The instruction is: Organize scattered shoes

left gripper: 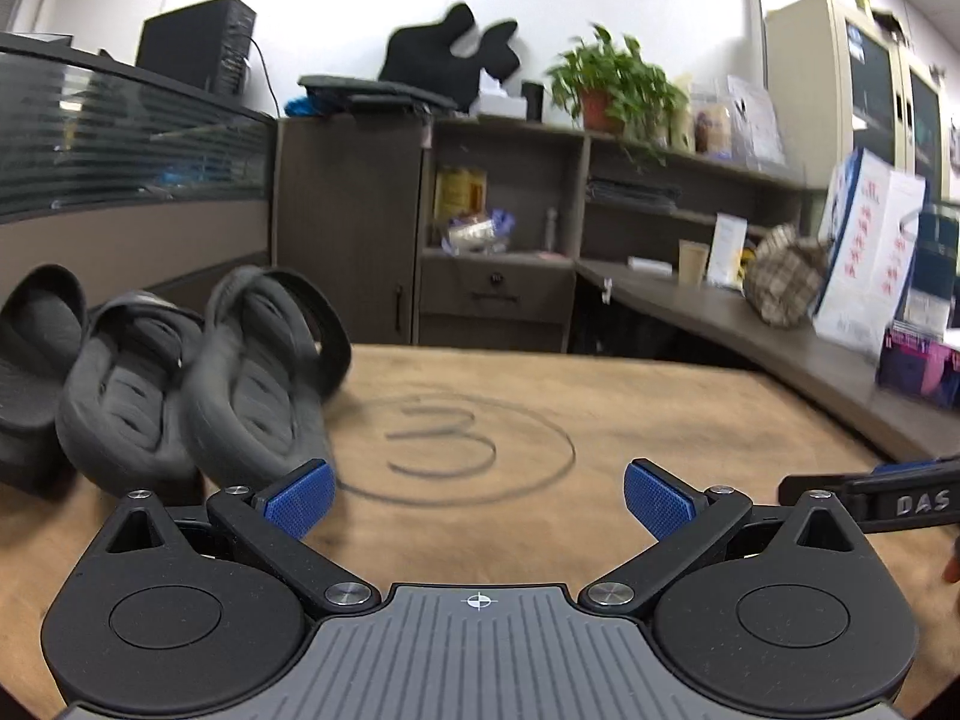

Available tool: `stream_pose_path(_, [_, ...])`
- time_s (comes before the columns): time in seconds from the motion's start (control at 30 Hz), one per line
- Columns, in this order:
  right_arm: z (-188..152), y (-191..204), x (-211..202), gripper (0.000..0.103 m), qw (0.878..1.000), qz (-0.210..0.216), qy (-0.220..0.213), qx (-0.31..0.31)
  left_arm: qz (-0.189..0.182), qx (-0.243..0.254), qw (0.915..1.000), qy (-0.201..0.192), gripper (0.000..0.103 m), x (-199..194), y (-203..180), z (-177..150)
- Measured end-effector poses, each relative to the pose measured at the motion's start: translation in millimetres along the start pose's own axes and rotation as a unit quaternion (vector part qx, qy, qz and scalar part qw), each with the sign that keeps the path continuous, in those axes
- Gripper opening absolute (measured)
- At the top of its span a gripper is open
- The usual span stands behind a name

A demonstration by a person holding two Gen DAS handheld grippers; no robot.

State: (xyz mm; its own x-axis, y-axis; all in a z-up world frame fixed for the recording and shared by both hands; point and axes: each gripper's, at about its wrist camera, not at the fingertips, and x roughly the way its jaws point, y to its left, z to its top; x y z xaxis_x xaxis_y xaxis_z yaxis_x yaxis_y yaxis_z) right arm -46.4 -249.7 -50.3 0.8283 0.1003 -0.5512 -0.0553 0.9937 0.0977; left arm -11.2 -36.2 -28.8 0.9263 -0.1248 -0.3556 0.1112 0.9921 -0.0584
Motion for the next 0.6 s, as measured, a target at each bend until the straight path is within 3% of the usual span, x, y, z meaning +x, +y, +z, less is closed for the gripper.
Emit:
stream_pose_path(0.23, [-23, -10, -14, 0.103, 1.000, 0.002, 0.030, -0.003, -0.005, 0.012, 0.9997, 0.020, 0.103, -4, -18, -13])
stream_pose_path(0.6, [-26, -16, -24, 0.103, 0.999, 0.008, 0.032, -0.009, -0.002, 0.031, 0.9978, 0.058, 0.103, -3, -34, -21])
